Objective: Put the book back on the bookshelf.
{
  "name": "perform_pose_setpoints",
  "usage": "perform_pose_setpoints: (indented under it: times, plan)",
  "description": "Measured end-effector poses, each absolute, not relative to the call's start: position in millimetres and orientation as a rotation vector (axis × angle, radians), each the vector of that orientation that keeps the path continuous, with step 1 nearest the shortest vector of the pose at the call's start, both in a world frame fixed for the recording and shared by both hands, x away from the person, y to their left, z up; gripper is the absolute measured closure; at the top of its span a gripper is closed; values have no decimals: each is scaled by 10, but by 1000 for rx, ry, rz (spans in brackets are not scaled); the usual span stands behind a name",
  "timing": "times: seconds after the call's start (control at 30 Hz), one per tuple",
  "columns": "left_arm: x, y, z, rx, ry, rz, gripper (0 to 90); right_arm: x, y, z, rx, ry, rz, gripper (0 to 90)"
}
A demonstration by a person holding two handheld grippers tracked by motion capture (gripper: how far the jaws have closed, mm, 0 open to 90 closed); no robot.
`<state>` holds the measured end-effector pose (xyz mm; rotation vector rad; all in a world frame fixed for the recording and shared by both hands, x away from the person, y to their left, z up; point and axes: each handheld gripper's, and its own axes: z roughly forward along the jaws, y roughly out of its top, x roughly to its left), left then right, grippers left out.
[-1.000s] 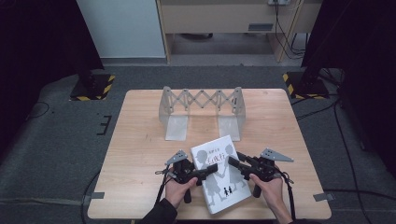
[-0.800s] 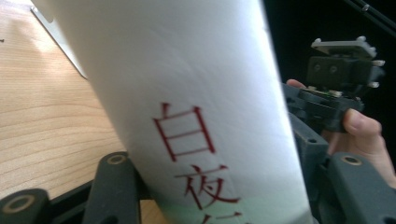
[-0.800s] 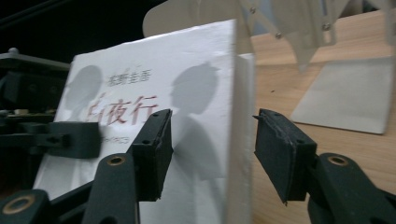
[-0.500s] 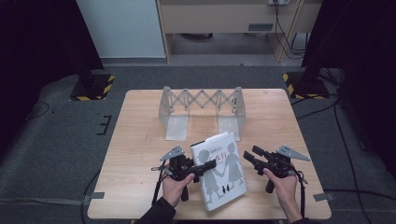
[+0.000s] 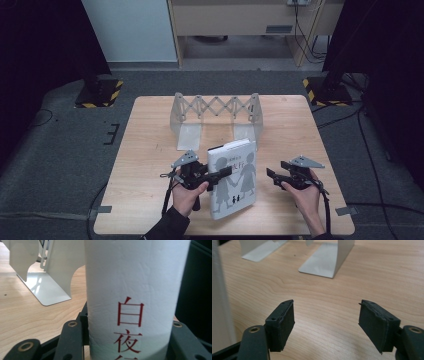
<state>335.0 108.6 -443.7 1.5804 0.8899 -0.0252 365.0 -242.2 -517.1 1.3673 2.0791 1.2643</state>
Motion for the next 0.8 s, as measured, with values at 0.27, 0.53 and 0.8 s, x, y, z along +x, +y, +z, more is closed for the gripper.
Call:
perform_pose_setpoints:
  times: [0.27,0.53,0.8]
  plan:
    - [3352,1155,-4307,1613,899,28,528,3689,-2489,-5240,1398,2107,1100,243]
    - [3368,1327,-4157,1625,907,106,526,3728,-2536,-5299,1426,2121,986,184]
    - [3406,1556,-3998,1582,946,180,526,3750,-2574,-5344,1439,2126,914,141]
